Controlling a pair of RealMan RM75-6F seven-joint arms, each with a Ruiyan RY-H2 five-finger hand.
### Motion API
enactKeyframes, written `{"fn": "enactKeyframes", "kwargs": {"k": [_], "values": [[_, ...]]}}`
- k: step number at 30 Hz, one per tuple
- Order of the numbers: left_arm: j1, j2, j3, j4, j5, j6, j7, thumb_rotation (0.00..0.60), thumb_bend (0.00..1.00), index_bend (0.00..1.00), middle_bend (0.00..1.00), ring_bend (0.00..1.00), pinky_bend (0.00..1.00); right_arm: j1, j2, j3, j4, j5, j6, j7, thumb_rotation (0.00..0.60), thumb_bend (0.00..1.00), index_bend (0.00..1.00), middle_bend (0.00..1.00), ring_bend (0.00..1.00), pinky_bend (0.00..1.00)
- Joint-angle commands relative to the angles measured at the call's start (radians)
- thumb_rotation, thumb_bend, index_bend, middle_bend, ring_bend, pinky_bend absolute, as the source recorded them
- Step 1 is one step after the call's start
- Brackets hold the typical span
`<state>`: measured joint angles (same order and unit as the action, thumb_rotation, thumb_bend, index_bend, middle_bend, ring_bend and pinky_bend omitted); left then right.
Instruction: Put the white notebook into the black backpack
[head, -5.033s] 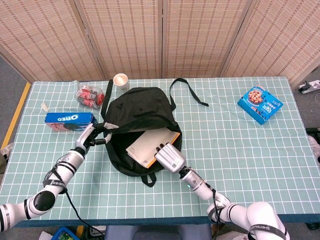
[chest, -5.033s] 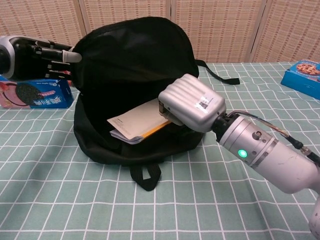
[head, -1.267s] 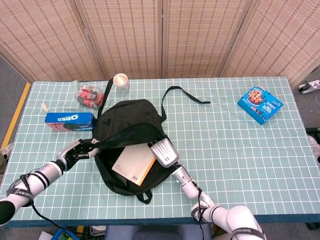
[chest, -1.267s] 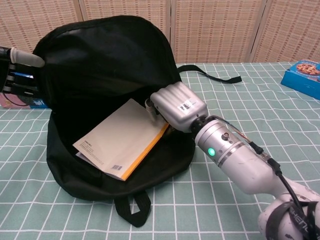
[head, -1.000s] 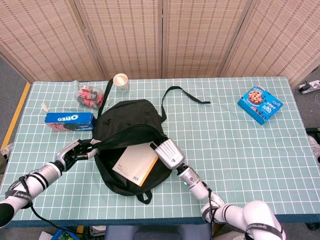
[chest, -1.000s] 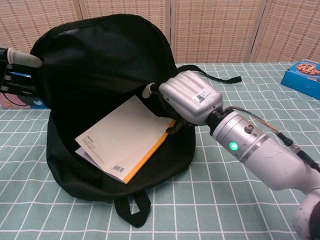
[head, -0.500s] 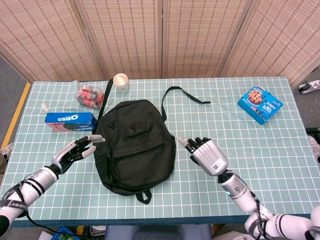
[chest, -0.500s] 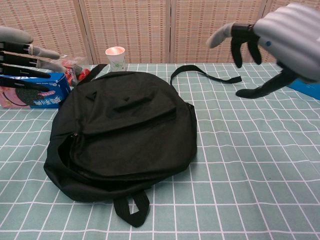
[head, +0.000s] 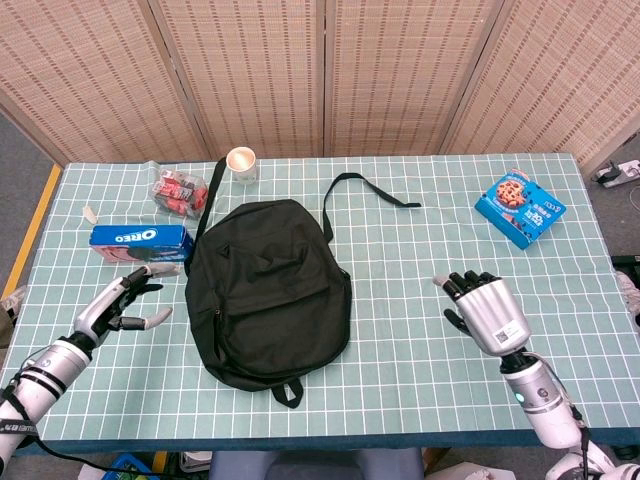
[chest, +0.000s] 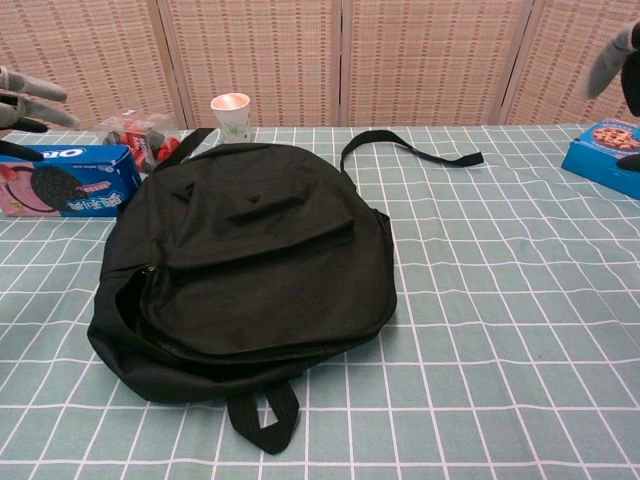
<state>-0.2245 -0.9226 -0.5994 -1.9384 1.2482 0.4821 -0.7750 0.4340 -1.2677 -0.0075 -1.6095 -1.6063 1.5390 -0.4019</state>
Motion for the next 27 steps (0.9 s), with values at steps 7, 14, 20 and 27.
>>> {"fn": "enactKeyframes", "kwargs": {"k": [7, 14, 20, 27], "values": [[0.024, -0.086, 0.171, 0.223, 0.121, 0.28, 0.221, 0.6, 0.33, 0.25, 0.17, 0.03, 0.1, -0.074, 0.072, 0.01, -0.023, 0.163, -0.111, 0.215, 0.6, 0.33, 0.44, 0.46, 0.39, 0.58], [0.073, -0.189, 0.255, 0.334, 0.149, 0.559, 0.459, 0.6, 0.33, 0.26, 0.17, 0.03, 0.1, -0.112, 0.146, -0.014, -0.045, 0.214, -0.21, 0.416, 0.6, 0.36, 0.42, 0.37, 0.31, 0.5], [0.128, -0.232, 0.309, 0.355, 0.173, 0.746, 0.594, 0.6, 0.33, 0.27, 0.17, 0.03, 0.1, -0.158, 0.168, -0.023, -0.041, 0.201, -0.192, 0.483, 0.6, 0.37, 0.42, 0.37, 0.31, 0.5], [0.179, -0.247, 0.373, 0.327, 0.195, 0.885, 0.728, 0.6, 0.33, 0.28, 0.17, 0.03, 0.09, -0.208, 0.173, -0.018, -0.024, 0.16, -0.129, 0.513, 0.6, 0.37, 0.42, 0.38, 0.31, 0.5]]}}
